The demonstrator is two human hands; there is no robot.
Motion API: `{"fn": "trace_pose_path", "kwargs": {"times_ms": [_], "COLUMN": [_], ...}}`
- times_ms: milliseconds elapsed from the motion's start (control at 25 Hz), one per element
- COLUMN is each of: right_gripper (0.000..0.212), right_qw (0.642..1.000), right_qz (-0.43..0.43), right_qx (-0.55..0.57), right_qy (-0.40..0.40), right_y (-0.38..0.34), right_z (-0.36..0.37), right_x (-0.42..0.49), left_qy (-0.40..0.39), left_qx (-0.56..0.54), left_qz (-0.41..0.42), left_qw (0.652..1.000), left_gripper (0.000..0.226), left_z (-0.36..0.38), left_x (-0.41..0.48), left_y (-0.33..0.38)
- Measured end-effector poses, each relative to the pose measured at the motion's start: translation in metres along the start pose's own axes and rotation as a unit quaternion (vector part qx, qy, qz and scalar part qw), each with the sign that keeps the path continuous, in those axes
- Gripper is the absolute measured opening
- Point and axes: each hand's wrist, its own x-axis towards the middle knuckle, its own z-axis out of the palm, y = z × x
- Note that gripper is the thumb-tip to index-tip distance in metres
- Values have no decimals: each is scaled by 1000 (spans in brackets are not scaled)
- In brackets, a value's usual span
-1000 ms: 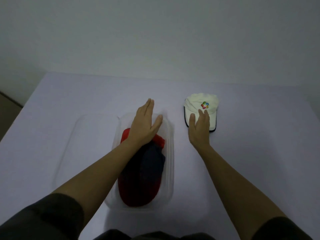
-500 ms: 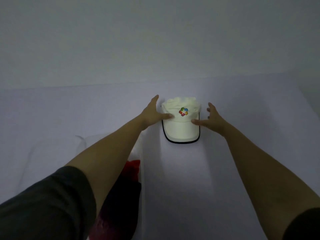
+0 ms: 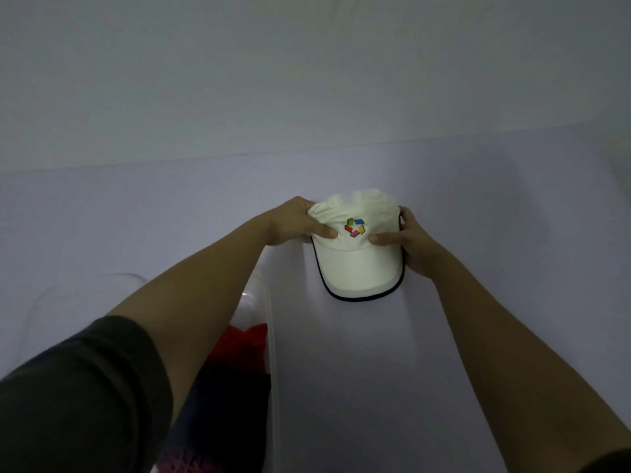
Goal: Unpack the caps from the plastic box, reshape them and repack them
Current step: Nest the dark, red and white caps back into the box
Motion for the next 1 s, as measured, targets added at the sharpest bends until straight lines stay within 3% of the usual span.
{"fn": "trace_pose_path", "kwargs": {"times_ms": [200,360,440,560,720,880,1000], "right_gripper": [98,87,88,91,87,84,105], "right_qw": [996,979,969,965,972,982,984], "right_qz": [-51,-133,-166,-180,-167,-143,-115], "right_qx": [78,151,177,183,156,41,-80], "right_qy": [-11,-33,-43,-46,-60,-115,-110], "right_y": [-12,-35,-43,-45,-44,-47,-42], "right_z": [16,56,87,137,192,221,237], "right_x": [-12,-24,-30,-39,-56,-67,-78], "left_qy": [24,86,63,14,33,46,40], "left_qx": [-31,-181,-237,-293,-290,-266,-290], "left_qz": [59,35,5,24,42,72,114], "left_qw": [998,979,969,956,956,960,949], "left_gripper": [46,73,75,62,59,79,79], "left_z": [-17,-34,-41,-49,-82,-112,-119], "left_x": [-35,-79,-105,-141,-194,-232,-245], "left_y": [28,34,23,-1,-27,-49,-66]}}
